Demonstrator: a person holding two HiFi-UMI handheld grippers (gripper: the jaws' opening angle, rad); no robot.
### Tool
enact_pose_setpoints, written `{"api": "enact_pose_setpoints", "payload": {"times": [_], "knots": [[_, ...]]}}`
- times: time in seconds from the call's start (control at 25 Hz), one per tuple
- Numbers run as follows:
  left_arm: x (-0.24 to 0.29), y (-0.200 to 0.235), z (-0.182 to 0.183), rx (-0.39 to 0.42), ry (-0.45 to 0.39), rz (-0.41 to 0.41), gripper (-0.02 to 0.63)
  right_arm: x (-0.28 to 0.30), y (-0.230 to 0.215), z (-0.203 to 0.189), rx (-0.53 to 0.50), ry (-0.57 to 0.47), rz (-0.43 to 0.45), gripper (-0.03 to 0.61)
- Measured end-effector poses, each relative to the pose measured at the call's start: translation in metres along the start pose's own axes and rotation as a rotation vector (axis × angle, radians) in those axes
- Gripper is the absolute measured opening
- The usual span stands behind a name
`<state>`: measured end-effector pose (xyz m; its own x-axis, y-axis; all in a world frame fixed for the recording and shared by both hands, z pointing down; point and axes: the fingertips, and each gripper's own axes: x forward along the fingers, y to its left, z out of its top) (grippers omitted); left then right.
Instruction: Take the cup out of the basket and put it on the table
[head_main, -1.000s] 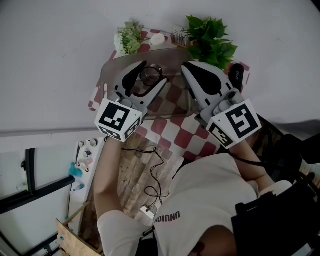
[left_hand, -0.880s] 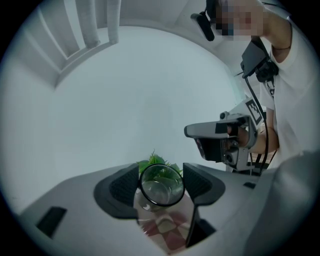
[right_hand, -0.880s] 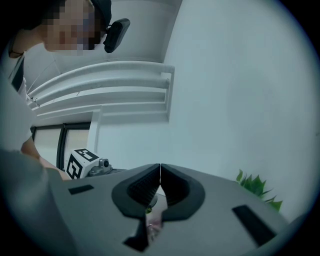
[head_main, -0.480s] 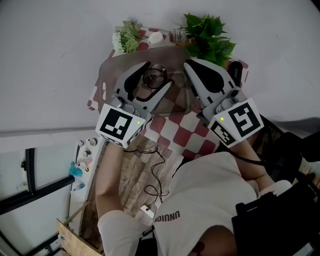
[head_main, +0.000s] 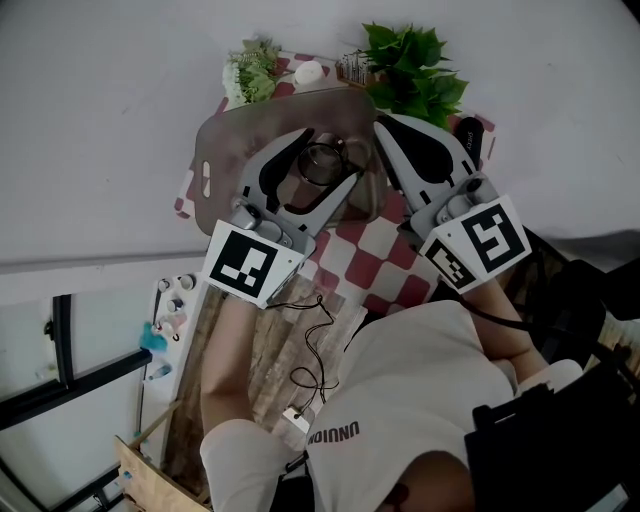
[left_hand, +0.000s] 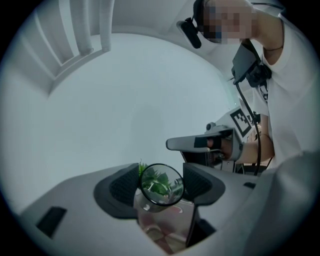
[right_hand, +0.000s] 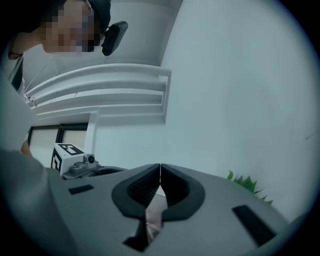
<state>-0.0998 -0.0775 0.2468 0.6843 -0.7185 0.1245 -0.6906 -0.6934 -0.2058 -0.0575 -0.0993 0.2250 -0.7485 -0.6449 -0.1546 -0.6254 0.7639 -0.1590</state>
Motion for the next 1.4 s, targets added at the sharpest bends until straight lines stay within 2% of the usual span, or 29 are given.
{"api": "enact_pose_setpoints", "payload": {"times": [0.84,1.16,1.4], "knots": [[-0.004,-0.056,0.011,-0.098,-0.036,-0.003,0.288,-0.028,-0.01,0.003,0.024,-0.004,0.015,0.018],[0.004,-0.078,0.014,-0.111,-0.029,-0.04,0.288,-0.037,-0.015,0.0,0.021,0.015,0.03,0.017],[0.021,-0.096,0.014,-0.131,-0.023,-0.089,0.288,-0.048,-0.032,-0.003,0.012,0.026,0.008,0.017]]}}
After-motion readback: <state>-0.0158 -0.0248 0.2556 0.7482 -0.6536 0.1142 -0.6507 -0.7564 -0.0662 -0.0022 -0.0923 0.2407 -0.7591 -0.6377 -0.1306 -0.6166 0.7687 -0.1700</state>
